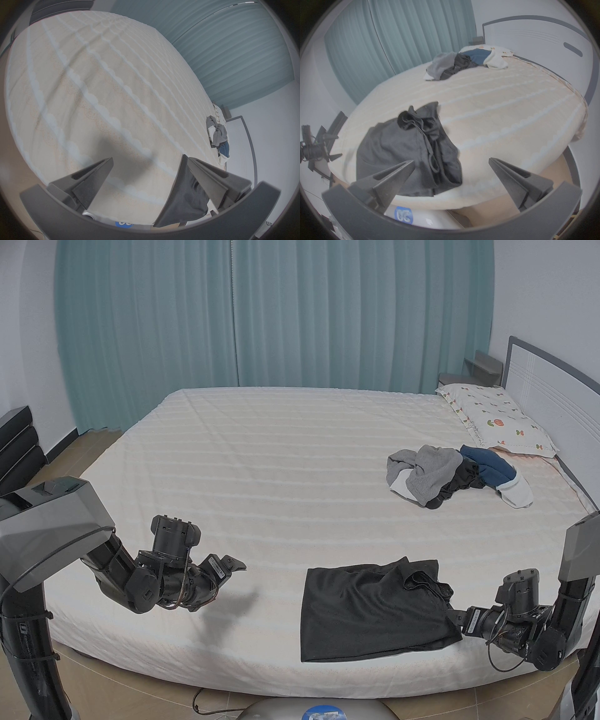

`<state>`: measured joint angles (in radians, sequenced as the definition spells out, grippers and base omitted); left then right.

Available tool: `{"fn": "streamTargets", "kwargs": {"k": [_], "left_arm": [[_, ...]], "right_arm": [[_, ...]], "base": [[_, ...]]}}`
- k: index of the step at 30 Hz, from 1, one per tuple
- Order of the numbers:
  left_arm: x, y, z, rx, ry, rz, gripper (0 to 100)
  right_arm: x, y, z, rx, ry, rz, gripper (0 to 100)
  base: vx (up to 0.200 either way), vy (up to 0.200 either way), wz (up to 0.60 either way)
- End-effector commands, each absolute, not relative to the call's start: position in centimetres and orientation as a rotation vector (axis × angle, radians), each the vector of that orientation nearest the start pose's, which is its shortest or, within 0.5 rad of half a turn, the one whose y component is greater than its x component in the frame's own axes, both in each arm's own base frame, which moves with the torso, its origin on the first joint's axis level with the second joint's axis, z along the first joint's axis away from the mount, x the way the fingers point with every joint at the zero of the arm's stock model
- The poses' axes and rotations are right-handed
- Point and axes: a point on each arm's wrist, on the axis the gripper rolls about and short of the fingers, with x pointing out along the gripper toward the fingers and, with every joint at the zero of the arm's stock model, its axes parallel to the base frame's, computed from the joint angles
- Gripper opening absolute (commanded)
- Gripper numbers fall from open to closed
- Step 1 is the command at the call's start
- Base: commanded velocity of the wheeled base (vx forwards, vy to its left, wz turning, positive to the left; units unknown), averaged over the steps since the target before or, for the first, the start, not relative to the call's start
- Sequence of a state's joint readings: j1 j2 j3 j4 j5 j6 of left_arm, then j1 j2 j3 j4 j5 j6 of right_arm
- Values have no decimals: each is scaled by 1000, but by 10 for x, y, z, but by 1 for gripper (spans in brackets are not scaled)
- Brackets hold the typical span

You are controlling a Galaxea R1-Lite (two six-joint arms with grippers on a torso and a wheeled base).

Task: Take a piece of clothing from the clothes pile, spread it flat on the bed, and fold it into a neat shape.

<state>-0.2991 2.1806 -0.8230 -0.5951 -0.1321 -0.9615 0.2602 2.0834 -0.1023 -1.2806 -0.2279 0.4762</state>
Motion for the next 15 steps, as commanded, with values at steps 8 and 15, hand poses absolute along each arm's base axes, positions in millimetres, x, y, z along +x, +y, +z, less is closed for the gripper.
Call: {"fn": "streamTargets", "kwargs": {"k": [8, 15], "left_arm": [[340, -108, 20, -836, 896, -9, 100], [342, -107, 16, -839, 902, -1, 100]], "right_arm": [[256, 73, 35, 359, 487, -4, 100], [283, 115, 17, 422, 570, 103, 100]], "base": [[0, 0, 0], [0, 0, 0]]}}
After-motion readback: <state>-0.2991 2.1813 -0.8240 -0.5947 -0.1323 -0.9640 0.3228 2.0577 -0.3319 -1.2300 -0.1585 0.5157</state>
